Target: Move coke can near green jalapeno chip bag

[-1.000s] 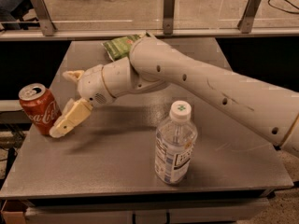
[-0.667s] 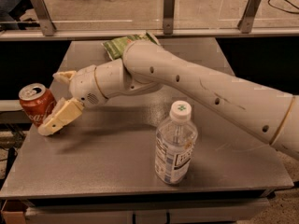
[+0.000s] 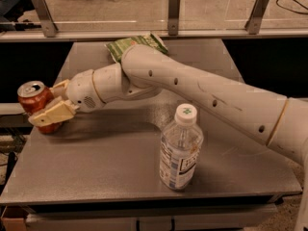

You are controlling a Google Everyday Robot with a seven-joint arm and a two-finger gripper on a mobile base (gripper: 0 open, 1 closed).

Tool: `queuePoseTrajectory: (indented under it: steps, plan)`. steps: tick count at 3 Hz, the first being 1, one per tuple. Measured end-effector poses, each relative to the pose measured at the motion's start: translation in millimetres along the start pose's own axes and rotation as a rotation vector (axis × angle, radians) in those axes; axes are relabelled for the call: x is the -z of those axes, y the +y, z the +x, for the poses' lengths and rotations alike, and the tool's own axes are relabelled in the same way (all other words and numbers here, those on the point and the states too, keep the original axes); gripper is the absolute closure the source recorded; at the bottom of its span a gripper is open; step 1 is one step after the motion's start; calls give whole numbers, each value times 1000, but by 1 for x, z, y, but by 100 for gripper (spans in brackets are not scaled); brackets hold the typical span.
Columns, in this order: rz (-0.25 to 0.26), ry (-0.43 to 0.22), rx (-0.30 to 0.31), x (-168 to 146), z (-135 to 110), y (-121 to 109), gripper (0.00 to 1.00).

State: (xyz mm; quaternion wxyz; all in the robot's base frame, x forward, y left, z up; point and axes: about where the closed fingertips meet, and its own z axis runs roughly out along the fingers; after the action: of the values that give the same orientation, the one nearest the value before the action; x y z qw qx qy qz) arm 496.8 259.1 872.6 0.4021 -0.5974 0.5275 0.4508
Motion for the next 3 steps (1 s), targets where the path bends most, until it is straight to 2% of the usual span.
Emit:
queuePoseTrajectory:
  steps: [1, 2, 3]
  plan:
    - [-1, -3, -26, 1, 3, 0, 70]
    - [57, 12, -14, 27, 0, -14, 93]
    - [172, 59, 33, 82, -8, -42, 100]
